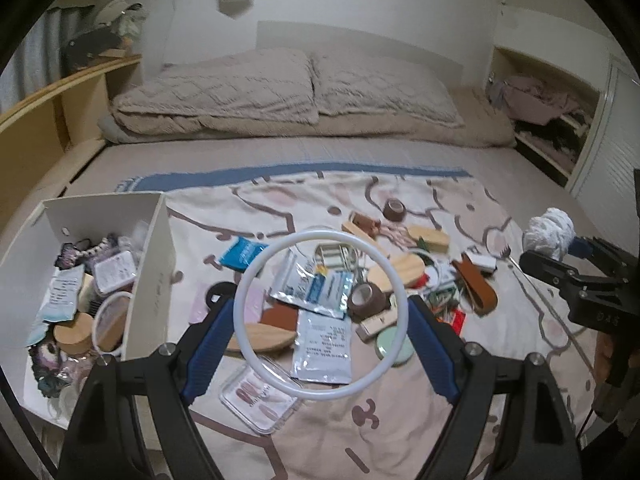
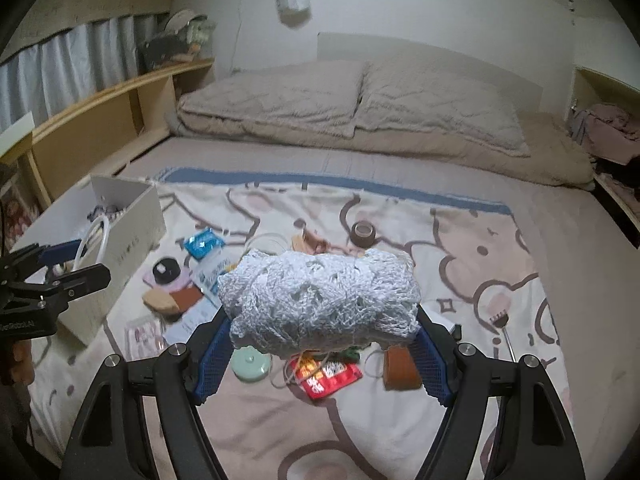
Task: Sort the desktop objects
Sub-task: 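Carry the white ring with the left gripper over the white shoebox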
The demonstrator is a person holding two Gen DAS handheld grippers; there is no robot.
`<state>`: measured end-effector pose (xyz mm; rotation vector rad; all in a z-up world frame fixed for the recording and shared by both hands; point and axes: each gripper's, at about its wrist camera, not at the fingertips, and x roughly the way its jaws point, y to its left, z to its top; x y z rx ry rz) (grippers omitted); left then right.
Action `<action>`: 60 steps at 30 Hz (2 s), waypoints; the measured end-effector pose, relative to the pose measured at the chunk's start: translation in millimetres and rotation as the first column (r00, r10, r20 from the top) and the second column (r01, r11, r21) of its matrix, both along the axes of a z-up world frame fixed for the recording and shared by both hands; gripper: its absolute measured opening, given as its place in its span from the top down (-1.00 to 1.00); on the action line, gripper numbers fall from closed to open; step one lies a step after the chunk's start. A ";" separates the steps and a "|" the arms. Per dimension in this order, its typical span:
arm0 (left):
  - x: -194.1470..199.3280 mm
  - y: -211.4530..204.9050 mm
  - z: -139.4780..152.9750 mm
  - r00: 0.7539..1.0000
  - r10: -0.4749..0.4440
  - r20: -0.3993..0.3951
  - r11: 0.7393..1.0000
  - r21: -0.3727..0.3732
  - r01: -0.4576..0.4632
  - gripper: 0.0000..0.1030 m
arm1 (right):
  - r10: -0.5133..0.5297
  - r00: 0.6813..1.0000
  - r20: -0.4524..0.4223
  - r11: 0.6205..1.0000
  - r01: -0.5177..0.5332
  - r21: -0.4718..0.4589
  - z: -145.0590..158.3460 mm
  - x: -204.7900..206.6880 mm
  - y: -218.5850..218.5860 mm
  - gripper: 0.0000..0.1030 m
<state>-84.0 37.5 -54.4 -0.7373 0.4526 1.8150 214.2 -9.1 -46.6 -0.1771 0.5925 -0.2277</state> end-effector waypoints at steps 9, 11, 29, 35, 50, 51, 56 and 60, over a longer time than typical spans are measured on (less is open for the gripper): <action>-4.5 -10.0 20.4 0.998 0.052 -0.031 0.998 0.043 -0.051 -0.64 | -0.005 0.997 0.078 1.000 0.005 0.005 20.4 -3.3 14.3 -0.53; -4.0 -12.1 24.0 0.999 0.008 -0.039 0.999 0.044 -0.006 -0.64 | -0.004 0.996 0.085 1.000 0.003 0.006 22.2 -3.6 17.6 -0.53; -21.6 -22.9 51.0 0.991 0.102 -0.085 0.991 0.097 -0.094 -0.64 | 0.000 0.991 0.134 1.000 0.003 -0.020 45.3 24.4 44.9 -0.53; -55.0 -34.0 50.4 0.981 0.171 -0.091 0.983 0.088 -0.163 -0.64 | 0.010 0.990 0.142 1.000 -0.009 -0.011 45.8 53.8 58.3 -0.53; -153.5 -82.8 49.1 0.922 0.376 -0.093 0.924 0.110 -0.366 -0.64 | 0.169 0.979 0.110 0.985 -0.170 -0.006 26.1 112.5 140.0 -0.53; -161.1 -87.1 48.3 0.916 0.391 -0.090 0.918 0.110 -0.381 -0.64 | 0.176 0.978 0.109 0.984 -0.177 -0.005 24.2 115.2 144.1 -0.53; -190.3 -103.2 40.6 0.890 0.451 -0.064 0.891 0.097 -0.444 -0.64 | 0.224 0.969 0.104 0.974 -0.227 0.012 18.2 128.7 171.6 -0.53; -208.7 -110.2 28.9 0.877 0.478 -0.055 0.878 0.062 -0.475 -0.64 | 0.256 0.962 0.096 0.965 -0.260 0.035 12.8 138.3 188.5 -0.53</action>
